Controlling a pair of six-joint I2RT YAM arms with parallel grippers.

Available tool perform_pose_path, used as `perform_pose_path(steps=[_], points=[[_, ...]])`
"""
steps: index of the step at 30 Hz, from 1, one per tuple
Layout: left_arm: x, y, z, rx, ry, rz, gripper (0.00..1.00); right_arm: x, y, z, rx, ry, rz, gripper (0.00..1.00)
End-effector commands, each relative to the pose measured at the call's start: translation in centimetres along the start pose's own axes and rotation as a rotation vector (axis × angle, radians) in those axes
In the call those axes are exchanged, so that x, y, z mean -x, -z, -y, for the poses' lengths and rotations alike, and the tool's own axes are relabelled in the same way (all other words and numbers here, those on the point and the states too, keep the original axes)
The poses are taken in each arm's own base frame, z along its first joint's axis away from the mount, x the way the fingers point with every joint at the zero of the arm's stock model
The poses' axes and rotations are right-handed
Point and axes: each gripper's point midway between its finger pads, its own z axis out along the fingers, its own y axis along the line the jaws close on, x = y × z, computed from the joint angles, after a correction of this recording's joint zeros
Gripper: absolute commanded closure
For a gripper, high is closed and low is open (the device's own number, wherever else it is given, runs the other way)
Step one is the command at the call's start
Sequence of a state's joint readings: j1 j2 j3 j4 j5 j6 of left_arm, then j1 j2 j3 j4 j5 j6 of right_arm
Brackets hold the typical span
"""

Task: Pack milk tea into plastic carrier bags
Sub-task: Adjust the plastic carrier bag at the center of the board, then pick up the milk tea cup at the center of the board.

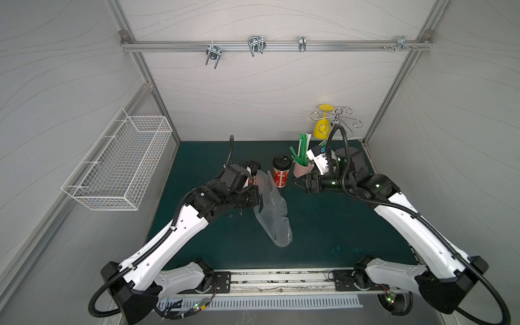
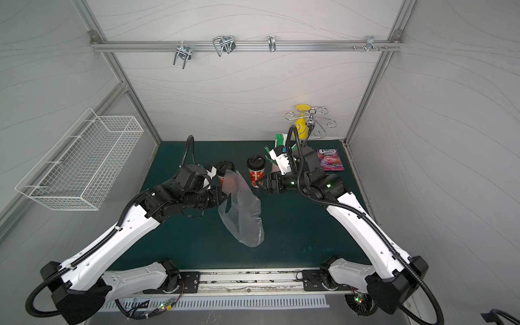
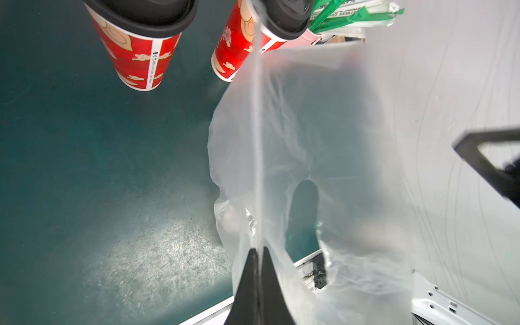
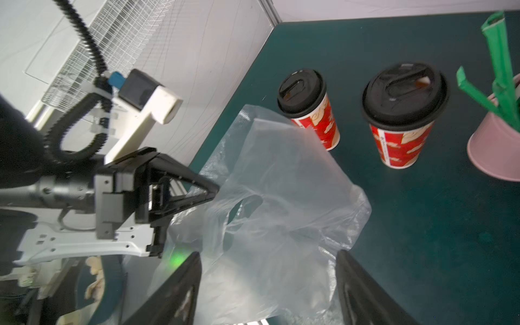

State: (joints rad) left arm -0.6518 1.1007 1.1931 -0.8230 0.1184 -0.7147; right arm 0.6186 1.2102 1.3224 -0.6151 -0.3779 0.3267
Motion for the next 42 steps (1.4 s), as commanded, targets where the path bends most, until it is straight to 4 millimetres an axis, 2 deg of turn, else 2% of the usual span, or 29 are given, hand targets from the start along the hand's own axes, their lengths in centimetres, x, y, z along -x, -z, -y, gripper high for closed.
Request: perform_pose_path(steps=[1,5,7,13,18,24,36,42], points=[[0.3,1.4,0.3,-0.031,0.021,0.021,1.00,1.1,-2.0,2.7,-0.136,-0.011,0.006,0.17],[0.4,2.0,0.3,-0.039,0.028,0.031,1.00,1.1,-4.4,5.4,-0.259,-0.025,-0.045,0.09],[0.4,2.1,0.3,-0.043,0.027,0.030,1.00,0.9,-5.6,6.0,-0.292,-0.016,-0.073,0.02],[0.3,1.7,-0.2,-0.031,0.043,0.030,1.00,0.9,-8.9,7.9,-0.361,-0.008,-0.116,0.01],[0.3,1.8,-0.2,-0.040,0.042,0.037,1.00,1.3,-10.8,8.9,-0.419,0.001,-0.133,0.01],[0.2,1.9,-0.2,-0.052,0.042,0.035,1.00,1.1,-11.9,11.4,-0.571,0.012,-0.172,0.01],[0.2,2.6,-1.7,-0.029,0.063,0.059,1.00,1.5,-14.1,12.2,-0.591,0.030,-0.192,0.01],[0.1,2.7,-2.2,-0.022,0.064,0.065,1.00,1.8,-14.4,13.7,-0.676,0.020,-0.177,0.01]])
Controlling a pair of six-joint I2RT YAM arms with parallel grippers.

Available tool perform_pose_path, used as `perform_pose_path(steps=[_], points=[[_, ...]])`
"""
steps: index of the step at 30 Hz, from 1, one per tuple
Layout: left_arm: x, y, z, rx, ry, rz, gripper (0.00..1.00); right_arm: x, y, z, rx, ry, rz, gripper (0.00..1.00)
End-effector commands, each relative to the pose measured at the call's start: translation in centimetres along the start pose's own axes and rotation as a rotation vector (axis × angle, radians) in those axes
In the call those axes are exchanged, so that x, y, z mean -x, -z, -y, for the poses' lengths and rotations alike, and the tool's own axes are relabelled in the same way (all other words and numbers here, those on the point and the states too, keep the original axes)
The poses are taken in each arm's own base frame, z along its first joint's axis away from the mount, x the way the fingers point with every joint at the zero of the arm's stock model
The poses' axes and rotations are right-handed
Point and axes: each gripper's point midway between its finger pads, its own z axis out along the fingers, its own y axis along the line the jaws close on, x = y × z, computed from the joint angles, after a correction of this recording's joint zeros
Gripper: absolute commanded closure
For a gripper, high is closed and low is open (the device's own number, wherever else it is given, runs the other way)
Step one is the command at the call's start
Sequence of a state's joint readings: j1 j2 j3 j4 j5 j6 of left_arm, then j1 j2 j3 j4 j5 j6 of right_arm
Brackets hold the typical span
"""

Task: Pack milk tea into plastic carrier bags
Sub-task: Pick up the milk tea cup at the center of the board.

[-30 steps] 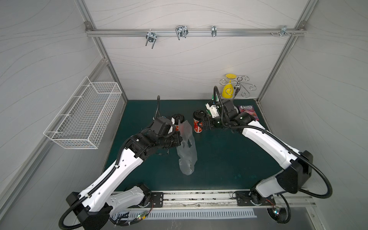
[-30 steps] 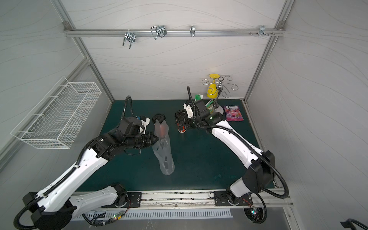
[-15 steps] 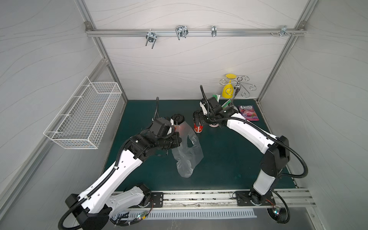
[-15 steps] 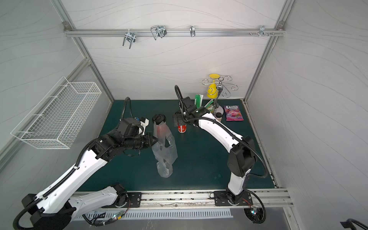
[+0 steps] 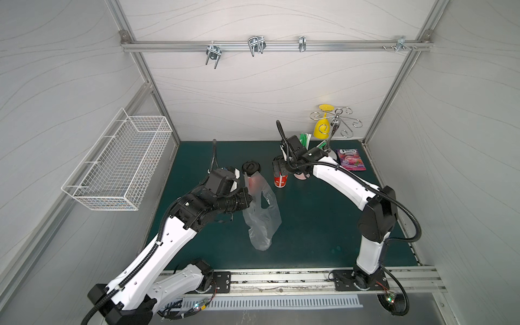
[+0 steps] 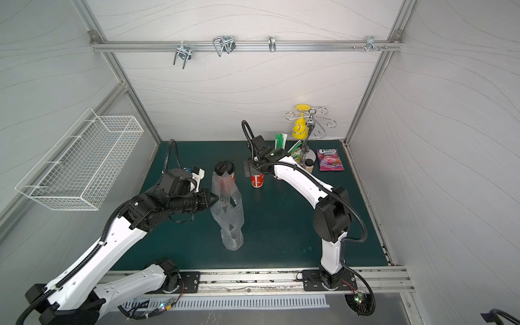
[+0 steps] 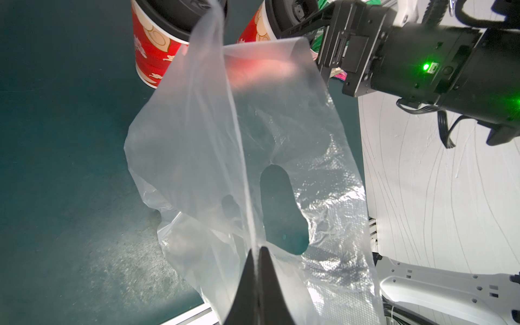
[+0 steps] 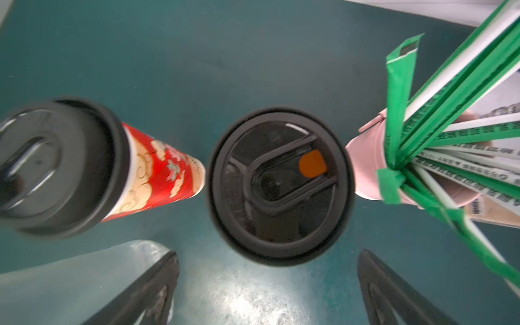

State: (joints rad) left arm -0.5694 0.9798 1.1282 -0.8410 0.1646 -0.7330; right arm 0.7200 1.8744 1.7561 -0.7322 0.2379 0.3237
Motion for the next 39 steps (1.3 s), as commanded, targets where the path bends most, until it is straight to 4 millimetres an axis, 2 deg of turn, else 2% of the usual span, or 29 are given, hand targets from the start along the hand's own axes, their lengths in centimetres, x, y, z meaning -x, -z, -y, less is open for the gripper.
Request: perform_pose_path(steps=[1,17,39], points=[[0.3,0.6,-0.3,0.005,-0.008,0.025,1.00,0.0,-0.8,0.4,-0.056,-0.002,-0.008,0.01],[0.4,1.4,-0.8,-0.020,0.005,0.039,1.00,1.4,-2.8,-0.6,-0.047,-0.003,-0.004,0.01],[0.6,1.7,-0.6,-0.045,0.000,0.029,1.00,2.3,-6.4,0.1,-0.049,0.005,-0.029,0.01]])
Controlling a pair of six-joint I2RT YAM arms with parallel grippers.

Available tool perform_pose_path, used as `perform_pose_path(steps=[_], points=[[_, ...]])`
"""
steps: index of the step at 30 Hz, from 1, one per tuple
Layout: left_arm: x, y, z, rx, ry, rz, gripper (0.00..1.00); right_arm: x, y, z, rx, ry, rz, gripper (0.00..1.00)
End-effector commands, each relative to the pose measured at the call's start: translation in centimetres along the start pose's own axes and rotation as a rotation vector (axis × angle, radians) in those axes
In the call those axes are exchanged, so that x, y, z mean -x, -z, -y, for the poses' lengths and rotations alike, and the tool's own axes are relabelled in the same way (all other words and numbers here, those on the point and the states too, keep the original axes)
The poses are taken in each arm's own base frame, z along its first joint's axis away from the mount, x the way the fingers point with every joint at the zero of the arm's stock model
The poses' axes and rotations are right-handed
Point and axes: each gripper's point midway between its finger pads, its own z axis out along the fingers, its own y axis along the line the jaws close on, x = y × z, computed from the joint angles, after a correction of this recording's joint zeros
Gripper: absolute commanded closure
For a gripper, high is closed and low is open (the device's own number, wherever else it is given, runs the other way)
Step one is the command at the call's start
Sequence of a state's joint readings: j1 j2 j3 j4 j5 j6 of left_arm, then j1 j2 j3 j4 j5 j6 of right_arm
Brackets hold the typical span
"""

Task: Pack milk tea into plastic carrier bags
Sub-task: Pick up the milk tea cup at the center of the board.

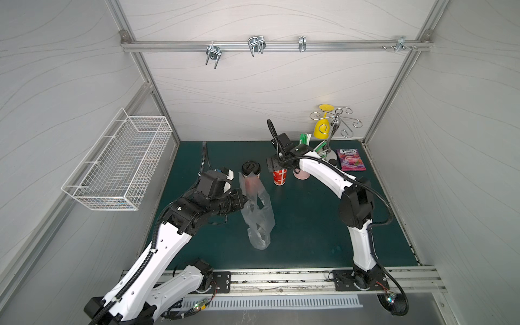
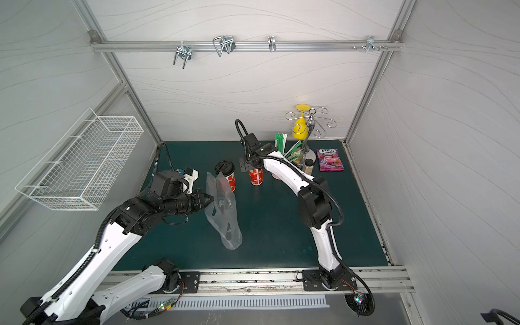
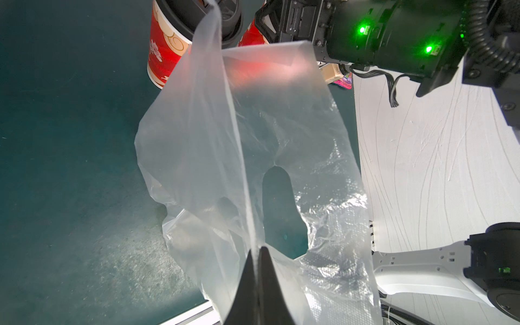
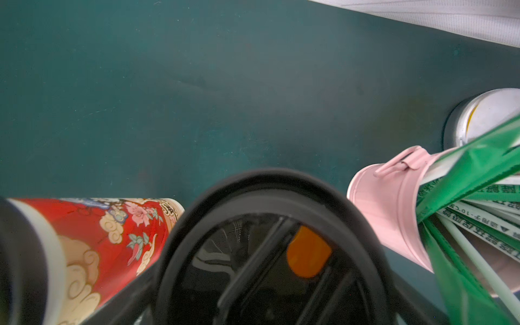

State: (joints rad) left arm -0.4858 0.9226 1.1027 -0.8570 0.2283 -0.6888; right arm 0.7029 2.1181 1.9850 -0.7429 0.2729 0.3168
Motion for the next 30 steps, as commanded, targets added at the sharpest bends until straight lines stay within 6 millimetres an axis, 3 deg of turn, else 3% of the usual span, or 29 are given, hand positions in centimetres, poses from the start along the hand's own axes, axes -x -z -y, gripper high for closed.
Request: perform_pose_path(steps=[1,9,14,21,30], points=[[0.4,0.5,0.6,-0.024,-0.009,0.012,1.00,0.1,-0.5,0.2,0.003,0.008,-0.016,0.01],[0.5,0.6,0.6,-0.025,-0.008,0.017,1.00,0.4,-1.5,0.1,0.017,0.008,-0.017,0.02],[0.6,0.7,0.5,-0.025,-0.009,0.019,1.00,0.5,-1.3,-0.2,0.040,0.009,-0.021,0.09],[0.7,0.7,0.5,-0.027,-0.004,0.021,1.00,1.0,0.9,-0.7,0.057,0.036,0.005,0.12],[0.7,0.6,0.5,-0.031,0.004,0.022,1.00,0.8,5.3,-1.7,0.095,0.086,0.034,0.12]])
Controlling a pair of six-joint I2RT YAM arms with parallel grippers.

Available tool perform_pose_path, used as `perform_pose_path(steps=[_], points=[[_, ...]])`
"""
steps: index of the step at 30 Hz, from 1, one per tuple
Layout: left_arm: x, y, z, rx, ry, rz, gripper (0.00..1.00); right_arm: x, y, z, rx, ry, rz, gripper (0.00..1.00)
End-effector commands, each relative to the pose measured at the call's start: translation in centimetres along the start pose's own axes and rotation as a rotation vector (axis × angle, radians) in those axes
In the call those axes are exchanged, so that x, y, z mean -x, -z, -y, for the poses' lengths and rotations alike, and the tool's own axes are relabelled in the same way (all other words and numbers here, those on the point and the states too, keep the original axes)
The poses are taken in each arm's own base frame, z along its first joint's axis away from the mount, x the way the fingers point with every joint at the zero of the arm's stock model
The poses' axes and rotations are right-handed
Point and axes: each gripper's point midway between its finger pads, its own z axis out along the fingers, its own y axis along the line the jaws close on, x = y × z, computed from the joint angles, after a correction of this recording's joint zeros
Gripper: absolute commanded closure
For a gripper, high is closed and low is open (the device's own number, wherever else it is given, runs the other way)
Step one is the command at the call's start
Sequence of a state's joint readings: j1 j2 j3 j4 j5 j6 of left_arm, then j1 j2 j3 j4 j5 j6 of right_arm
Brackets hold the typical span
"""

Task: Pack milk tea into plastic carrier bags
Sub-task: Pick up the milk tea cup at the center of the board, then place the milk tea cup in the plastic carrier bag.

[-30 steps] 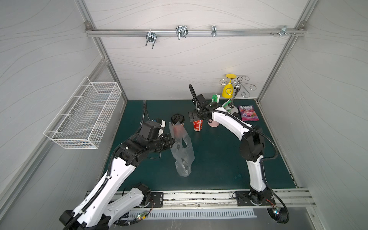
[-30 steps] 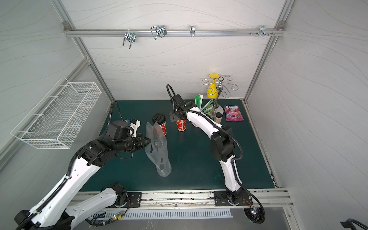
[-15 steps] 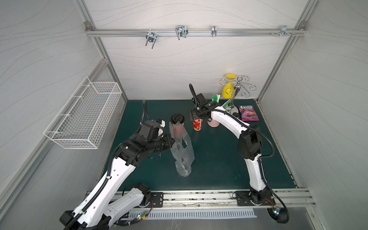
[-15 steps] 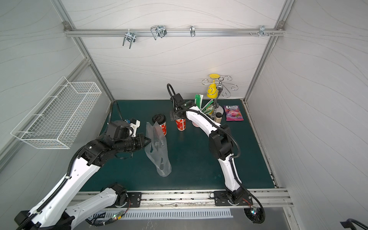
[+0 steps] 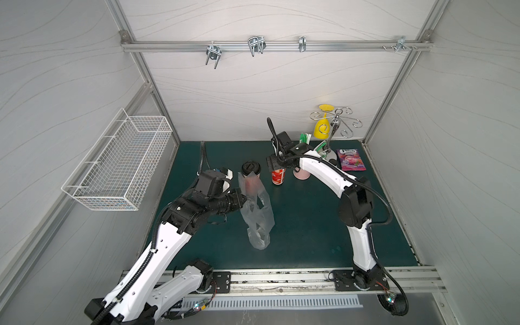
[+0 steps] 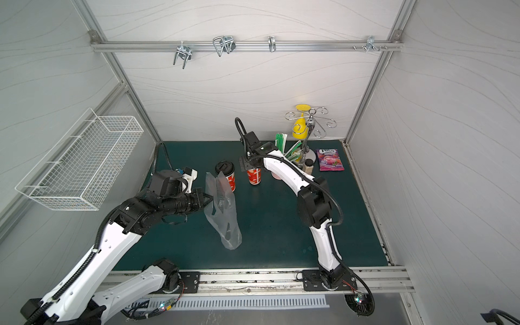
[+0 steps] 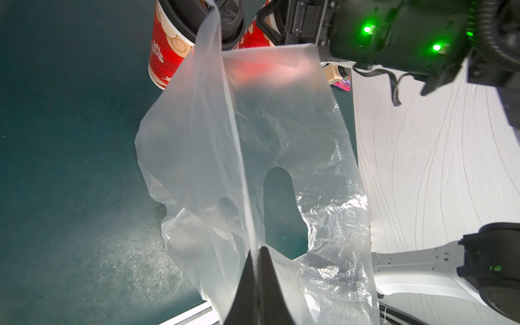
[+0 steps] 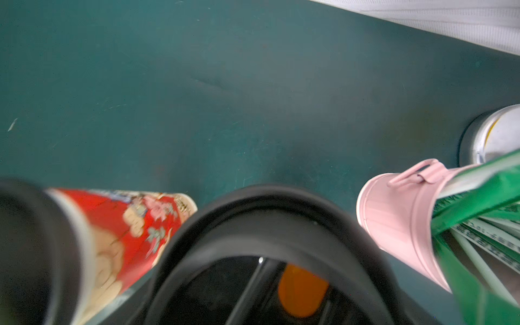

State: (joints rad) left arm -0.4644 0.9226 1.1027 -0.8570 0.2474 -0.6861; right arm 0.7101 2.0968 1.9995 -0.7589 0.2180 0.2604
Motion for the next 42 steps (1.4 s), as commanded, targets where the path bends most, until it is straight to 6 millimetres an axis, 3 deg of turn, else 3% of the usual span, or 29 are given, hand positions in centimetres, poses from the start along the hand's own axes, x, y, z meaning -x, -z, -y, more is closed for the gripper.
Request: perform_pose_path(steps=[1,13,25,29,34,38,42], points=[[0.5,0.5,0.7,-0.028,-0.007,0.022,1.00,0.4,4.4,-0.8,0.039,0.032,0.033,0.13],[0.6,0.3,1.0,-0.047,0.000,0.019,1.00,0.3,10.6,-1.5,0.135,0.052,0.084,0.15],[0.8,0.0,1.3,-0.062,-0.002,0.015,1.00,0.3,25.0,-3.5,0.345,0.089,0.309,0.17],[0.8,0.0,1.4,-0.064,-0.001,0.015,1.00,-0.4,30.3,-4.9,0.418,0.144,0.392,0.17],[0.9,-0.1,1.4,-0.062,0.001,0.019,1.00,-2.0,35.1,-7.9,0.525,0.230,0.432,0.17],[1.1,-0.1,1.6,-0.071,0.006,0.024,1.00,-4.5,36.9,-11.3,0.670,0.288,0.400,0.17],[1.2,0.0,1.5,-0.072,0.009,0.038,1.00,-6.3,36.0,-13.1,0.718,0.299,0.343,0.17]])
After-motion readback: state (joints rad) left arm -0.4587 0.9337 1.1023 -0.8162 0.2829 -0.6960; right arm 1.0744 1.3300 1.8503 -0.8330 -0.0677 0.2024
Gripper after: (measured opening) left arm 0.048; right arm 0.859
